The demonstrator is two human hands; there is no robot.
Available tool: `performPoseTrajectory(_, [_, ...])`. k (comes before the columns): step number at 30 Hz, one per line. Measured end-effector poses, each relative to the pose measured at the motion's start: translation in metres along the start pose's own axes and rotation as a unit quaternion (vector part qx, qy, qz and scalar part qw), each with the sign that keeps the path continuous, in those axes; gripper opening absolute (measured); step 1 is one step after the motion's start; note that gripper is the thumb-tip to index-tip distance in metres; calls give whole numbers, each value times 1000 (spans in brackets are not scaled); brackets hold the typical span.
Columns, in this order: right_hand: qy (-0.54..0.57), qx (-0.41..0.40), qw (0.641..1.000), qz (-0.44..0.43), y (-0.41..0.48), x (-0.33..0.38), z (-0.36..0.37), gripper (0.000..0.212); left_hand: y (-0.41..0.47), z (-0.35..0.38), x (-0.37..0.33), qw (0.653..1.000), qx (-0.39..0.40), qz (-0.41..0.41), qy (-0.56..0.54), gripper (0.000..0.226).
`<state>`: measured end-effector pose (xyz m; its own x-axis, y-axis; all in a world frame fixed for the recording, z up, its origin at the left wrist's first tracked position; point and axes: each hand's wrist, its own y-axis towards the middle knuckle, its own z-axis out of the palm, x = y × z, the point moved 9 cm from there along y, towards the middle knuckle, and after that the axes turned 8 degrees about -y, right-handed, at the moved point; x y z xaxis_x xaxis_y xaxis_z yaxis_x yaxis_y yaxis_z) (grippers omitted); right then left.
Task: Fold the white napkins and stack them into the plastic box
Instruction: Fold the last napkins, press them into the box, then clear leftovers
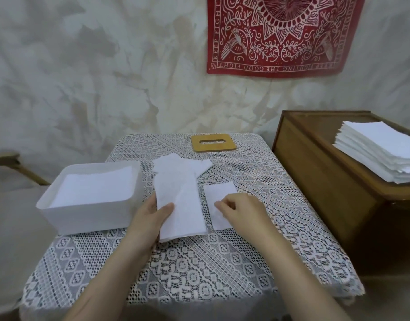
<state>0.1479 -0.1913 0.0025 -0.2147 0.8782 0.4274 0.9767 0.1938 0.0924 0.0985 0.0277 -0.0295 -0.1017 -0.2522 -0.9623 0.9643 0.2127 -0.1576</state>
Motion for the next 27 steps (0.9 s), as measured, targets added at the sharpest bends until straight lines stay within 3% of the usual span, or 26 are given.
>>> performPoseTrajectory(3, [-35, -41, 997, 46, 13, -15, -5, 21, -1, -1, 0, 1000, 1, -1, -11, 32])
performPoseTrajectory(5, [-56, -50, 994, 83, 22, -23, -6, 30, 0, -3, 1, 1000, -2, -1, -16, 29])
performPoseTrajectory(8, [-77, -26, 988, 131, 33, -30, -4, 35, 1, -5, 1, 1000, -5, 3, -17, 25])
performPoseTrajectory(12, [-65, 21, 983, 173, 46, -39, 3, 21, 3, -3, 3, 1000, -2, -1, -21, 19])
performPoseTrajectory(17, [16, 42, 986, 164, 53, -43, 6, 8, 5, -2, 4, 1000, -4, -5, -15, 19])
performPoseTrajectory(22, [96, -7, 988, 116, 50, -41, -9, 12, 6, 0, 4, 1000, -9, -12, -28, 20])
performPoseTrajectory(24, [186, -28, 977, 101, 44, -38, -21, 11, 5, 1, 5, 999, -6, -17, -35, 22])
performPoseTrajectory(27, [356, -34, 931, 77, 26, -26, -37, 10, 4, 5, 7, 999, 2, -19, -49, 22])
